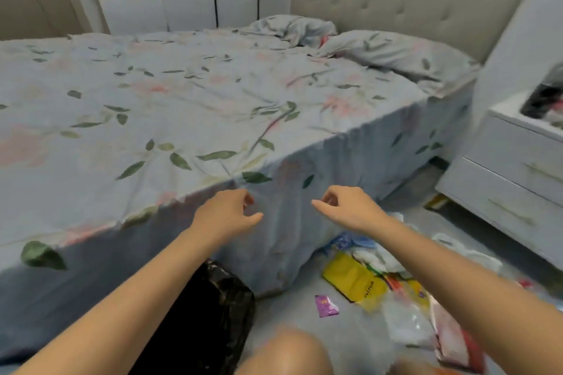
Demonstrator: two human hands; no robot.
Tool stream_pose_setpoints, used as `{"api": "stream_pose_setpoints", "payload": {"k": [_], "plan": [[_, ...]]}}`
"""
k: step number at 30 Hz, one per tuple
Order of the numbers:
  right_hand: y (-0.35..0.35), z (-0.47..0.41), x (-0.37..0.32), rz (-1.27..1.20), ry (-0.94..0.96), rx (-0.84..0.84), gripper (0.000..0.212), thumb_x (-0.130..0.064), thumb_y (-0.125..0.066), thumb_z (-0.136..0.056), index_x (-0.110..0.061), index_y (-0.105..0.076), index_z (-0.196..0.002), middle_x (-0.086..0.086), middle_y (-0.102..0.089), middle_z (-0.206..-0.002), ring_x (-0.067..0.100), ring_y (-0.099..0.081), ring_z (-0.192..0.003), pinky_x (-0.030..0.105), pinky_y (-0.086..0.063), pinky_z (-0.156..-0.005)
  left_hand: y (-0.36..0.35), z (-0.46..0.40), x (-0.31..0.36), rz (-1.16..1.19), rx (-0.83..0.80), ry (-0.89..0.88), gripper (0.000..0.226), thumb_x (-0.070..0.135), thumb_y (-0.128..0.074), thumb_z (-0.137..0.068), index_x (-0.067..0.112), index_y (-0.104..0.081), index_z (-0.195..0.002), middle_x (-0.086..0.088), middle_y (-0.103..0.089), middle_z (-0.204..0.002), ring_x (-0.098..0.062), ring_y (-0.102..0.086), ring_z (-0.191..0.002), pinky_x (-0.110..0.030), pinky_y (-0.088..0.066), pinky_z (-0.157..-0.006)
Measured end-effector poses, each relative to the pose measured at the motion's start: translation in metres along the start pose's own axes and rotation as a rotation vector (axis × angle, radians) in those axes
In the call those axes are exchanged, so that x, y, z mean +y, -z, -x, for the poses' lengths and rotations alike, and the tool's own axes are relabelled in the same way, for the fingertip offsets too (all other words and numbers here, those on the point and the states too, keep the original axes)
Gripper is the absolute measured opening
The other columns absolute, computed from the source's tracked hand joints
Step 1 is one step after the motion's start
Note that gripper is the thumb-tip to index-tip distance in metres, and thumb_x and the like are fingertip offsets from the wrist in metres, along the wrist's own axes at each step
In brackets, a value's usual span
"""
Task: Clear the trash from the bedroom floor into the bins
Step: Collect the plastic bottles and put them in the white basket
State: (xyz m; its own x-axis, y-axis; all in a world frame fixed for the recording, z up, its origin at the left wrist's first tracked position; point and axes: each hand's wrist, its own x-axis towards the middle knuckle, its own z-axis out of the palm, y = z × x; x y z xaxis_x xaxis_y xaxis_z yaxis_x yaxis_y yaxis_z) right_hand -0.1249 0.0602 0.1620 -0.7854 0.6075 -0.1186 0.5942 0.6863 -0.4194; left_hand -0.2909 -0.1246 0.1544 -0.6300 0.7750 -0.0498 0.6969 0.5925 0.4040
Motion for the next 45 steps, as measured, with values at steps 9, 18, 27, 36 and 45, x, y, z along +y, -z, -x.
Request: {"api": "stream_pose_setpoints", "payload": {"k": [9,18,27,36,45], "plan": [[0.126,0.139,0.193,0.247,-0.584,0.112,0.043,-0.052,-0.051,-0.087,-0.018,-0.059,-0.111,0.007,-0.065,-0.111,0.025,-0.059,-0.097,0.036,-0.051,-0.081,-0.026,-0.063,0.179,-0.356,-0.263,-0.328,0.025,0.042,-0.049,-0.088,0.021,-0.055,-0.098,-0.003,-0.066,-0.111,-0.022,-0.061,-0.095,-0.035,-0.051,-0.081],[0.179,0.229,0.302,0.168,-0.953,0.137,0.046,-0.044,-0.054,-0.085,-0.007,-0.063,-0.111,0.012,-0.065,-0.114,0.029,-0.062,-0.103,0.039,-0.052,-0.083,-0.067,-0.084,0.307,-0.494,-0.283,-0.591,0.037,0.046,-0.049,-0.088,0.021,-0.06,-0.113,-0.004,-0.065,-0.112,-0.026,-0.062,-0.097,-0.033,-0.052,-0.079],[0.093,0.17,0.412,0.052,-0.932,-0.039,0.047,-0.036,-0.052,-0.085,-0.025,-0.045,-0.13,0.009,-0.058,-0.125,0.027,-0.056,-0.105,0.037,-0.051,-0.082,-0.192,-0.144,0.279,-0.576,-0.506,-0.446,0.032,0.038,-0.044,-0.092,0.021,-0.055,-0.117,-0.002,-0.062,-0.116,-0.024,-0.061,-0.101,-0.033,-0.05,-0.08],[0.031,0.109,0.516,0.032,-0.909,-0.105,0.057,-0.031,-0.06,-0.081,-0.027,-0.043,-0.135,0.004,-0.053,-0.134,0.024,-0.052,-0.12,0.032,-0.049,-0.092,-0.302,-0.215,0.269,-0.54,-0.611,-0.298,0.022,0.032,-0.043,-0.091,0.022,-0.056,-0.105,0.0,-0.06,-0.104,-0.02,-0.061,-0.099,-0.029,-0.049,-0.075],[0.0,0.03,0.606,0.133,-0.82,-0.11,0.067,-0.041,-0.068,-0.081,-0.027,-0.038,-0.139,-0.001,-0.043,-0.145,0.021,-0.041,-0.131,0.033,-0.039,-0.105,-0.384,-0.319,0.334,-0.386,-0.433,-0.214,0.05,0.051,-0.043,-0.093,0.018,-0.047,-0.13,-0.007,-0.052,-0.129,-0.028,-0.054,-0.115,-0.04,-0.05,-0.085]]}}
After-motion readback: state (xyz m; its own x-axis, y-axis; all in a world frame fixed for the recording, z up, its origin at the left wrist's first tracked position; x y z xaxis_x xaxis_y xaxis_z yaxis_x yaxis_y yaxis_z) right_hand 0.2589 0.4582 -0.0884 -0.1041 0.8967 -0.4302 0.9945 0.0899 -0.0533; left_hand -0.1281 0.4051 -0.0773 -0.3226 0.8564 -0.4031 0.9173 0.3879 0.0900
